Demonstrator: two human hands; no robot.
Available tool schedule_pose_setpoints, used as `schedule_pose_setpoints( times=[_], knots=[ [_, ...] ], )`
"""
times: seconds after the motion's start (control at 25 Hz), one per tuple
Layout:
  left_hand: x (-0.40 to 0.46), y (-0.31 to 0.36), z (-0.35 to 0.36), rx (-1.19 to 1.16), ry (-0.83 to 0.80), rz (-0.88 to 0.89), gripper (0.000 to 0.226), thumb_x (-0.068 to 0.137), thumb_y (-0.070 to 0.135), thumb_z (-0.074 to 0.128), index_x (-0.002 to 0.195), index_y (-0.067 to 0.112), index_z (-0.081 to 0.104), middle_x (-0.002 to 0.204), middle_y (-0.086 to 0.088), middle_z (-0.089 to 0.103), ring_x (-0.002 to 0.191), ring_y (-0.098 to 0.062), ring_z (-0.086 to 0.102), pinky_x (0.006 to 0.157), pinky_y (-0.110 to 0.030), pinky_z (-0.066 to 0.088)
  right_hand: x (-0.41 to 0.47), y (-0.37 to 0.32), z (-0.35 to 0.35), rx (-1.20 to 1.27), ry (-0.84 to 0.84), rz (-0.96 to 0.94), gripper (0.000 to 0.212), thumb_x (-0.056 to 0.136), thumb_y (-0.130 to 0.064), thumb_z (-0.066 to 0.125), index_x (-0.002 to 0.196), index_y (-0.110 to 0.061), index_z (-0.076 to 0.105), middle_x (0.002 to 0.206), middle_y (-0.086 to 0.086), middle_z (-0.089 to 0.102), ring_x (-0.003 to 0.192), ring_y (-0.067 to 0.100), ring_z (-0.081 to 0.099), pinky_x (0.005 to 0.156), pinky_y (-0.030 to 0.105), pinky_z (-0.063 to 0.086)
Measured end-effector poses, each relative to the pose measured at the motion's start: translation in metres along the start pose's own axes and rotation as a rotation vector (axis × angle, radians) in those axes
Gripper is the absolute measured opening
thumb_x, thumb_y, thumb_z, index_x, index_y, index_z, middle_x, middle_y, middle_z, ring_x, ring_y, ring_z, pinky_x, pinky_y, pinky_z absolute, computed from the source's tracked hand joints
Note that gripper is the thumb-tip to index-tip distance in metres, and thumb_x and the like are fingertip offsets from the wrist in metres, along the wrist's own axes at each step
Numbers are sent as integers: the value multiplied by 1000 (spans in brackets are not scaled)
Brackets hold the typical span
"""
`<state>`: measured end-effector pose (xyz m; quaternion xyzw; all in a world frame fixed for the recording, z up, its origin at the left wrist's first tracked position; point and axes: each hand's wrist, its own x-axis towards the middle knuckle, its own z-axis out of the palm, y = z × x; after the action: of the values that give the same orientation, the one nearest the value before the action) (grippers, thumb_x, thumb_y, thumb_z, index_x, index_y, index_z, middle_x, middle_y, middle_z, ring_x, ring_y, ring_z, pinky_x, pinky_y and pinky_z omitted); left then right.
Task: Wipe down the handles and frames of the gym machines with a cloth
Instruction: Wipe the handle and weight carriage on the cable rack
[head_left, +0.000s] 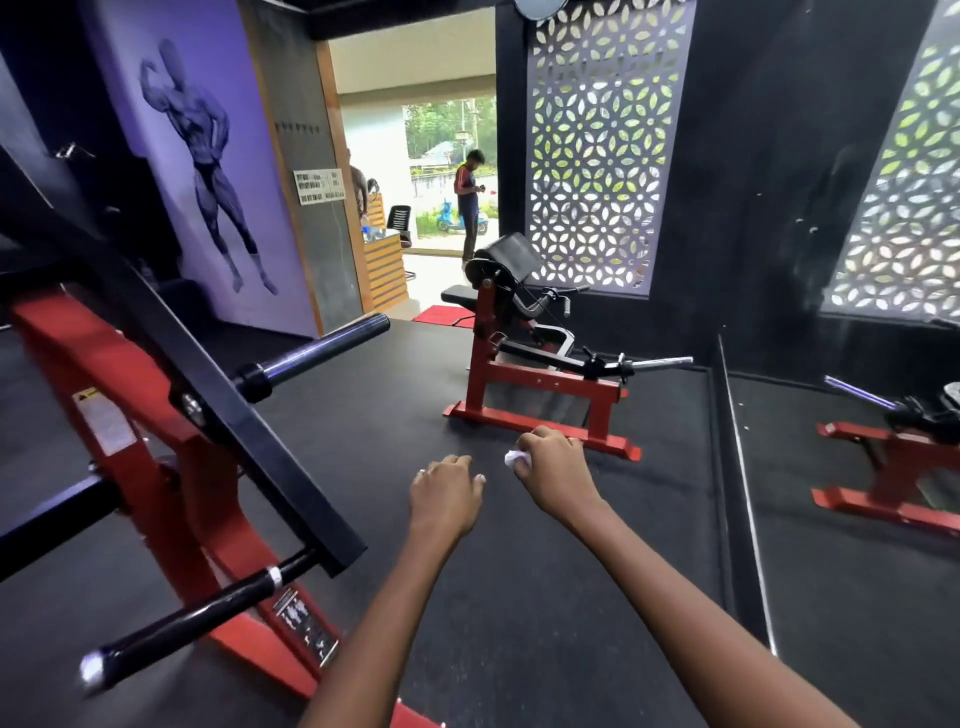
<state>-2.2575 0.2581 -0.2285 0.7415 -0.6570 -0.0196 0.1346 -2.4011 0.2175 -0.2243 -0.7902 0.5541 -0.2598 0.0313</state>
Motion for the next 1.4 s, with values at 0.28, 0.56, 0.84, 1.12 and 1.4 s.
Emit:
schedule_pose_setpoints(
  times=[0.28, 0.56, 0.84, 1.12, 1.4],
  knots=[
    [152, 19, 19, -20, 2, -87, 40, 100, 36, 42, 133, 18, 52, 136, 0, 54, 122, -23, 52, 99, -33, 38, 158, 54, 21, 9, -50, -96, 25, 92, -29, 49, 95, -10, 65, 105, 5, 60, 103, 25, 54, 87, 35, 36],
    [299, 7, 45, 43, 75, -237, 41, 100, 37, 41, 136, 19, 50, 138, 1, 53, 124, -21, 51, 99, -30, 37, 316, 90, 92, 145, -145, -233, 23, 92, -28, 49, 98, -12, 65, 107, 5, 61, 102, 27, 55, 86, 33, 33],
    [454, 2, 78, 74, 129, -521, 44, 100, 39, 40, 140, 21, 46, 142, 5, 48, 126, -19, 48, 100, -30, 37, 501, 138, 151, 248, -221, -477, 26, 92, -31, 49, 99, -14, 68, 105, 5, 62, 101, 27, 56, 83, 31, 36],
    [611, -35, 69, 127, 174, -706, 40, 100, 36, 40, 135, 18, 49, 138, 2, 52, 125, -21, 48, 100, -32, 37, 682, 122, 223, 252, -275, -681, 26, 93, -31, 47, 100, -17, 67, 108, 3, 61, 108, 24, 53, 87, 32, 34],
    [770, -154, 53, 102, 307, -843, 38, 100, 32, 42, 133, 15, 50, 136, -1, 53, 124, -24, 49, 99, -33, 38, 866, 42, 326, 345, -290, -787, 21, 91, -29, 50, 93, -17, 67, 102, 2, 62, 104, 23, 55, 83, 31, 33]
  ],
)
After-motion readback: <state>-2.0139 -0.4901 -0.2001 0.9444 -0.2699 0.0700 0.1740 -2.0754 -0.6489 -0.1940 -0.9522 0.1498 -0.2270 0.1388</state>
